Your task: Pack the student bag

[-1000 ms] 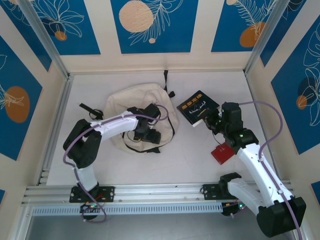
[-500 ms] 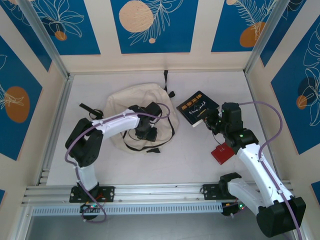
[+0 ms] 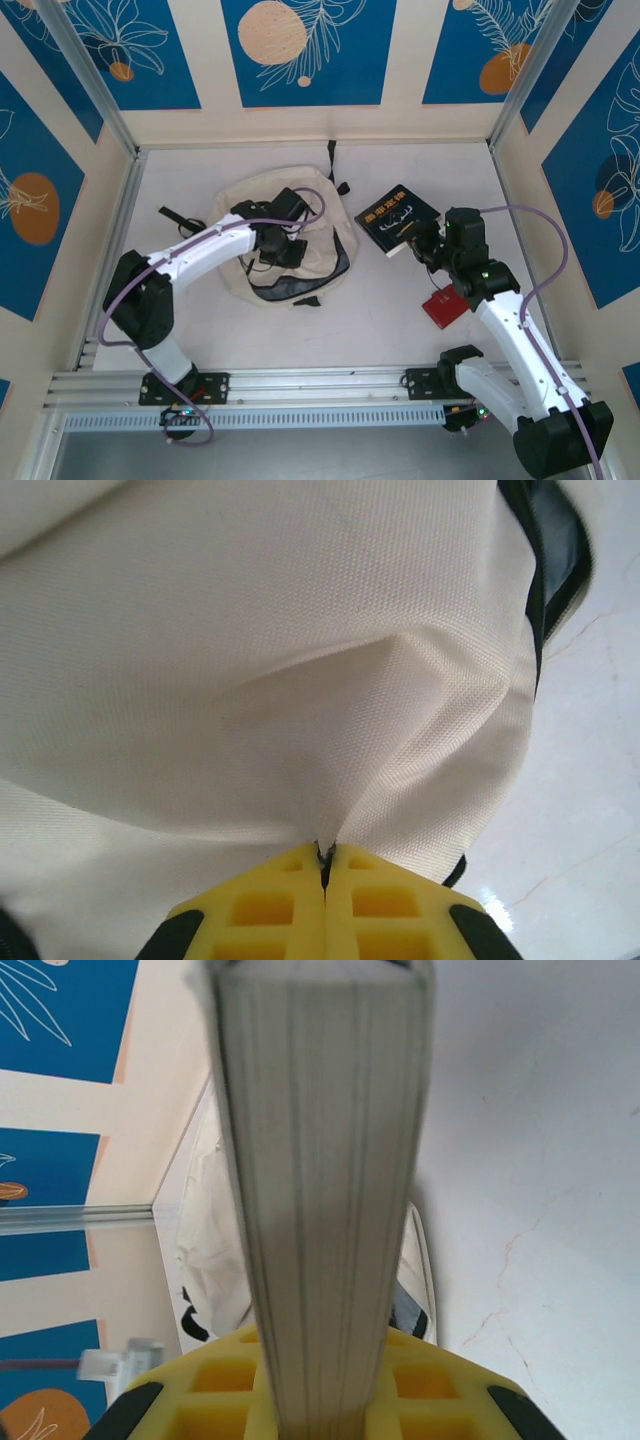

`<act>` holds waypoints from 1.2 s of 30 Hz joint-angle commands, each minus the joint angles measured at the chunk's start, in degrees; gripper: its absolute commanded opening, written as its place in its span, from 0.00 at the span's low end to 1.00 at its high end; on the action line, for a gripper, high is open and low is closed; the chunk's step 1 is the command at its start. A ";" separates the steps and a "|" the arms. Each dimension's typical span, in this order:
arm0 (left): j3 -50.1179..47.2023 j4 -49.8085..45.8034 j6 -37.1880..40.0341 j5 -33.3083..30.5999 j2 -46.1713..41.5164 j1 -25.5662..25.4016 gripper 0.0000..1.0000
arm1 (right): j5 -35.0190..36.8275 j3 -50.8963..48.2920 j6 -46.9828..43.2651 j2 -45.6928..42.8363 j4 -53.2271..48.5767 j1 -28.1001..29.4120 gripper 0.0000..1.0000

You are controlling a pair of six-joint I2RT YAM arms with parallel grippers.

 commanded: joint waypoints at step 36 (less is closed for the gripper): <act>21.89 11.31 -0.33 4.58 0.70 2.62 0.00 | -17.13 -2.58 8.84 8.39 23.43 12.40 0.07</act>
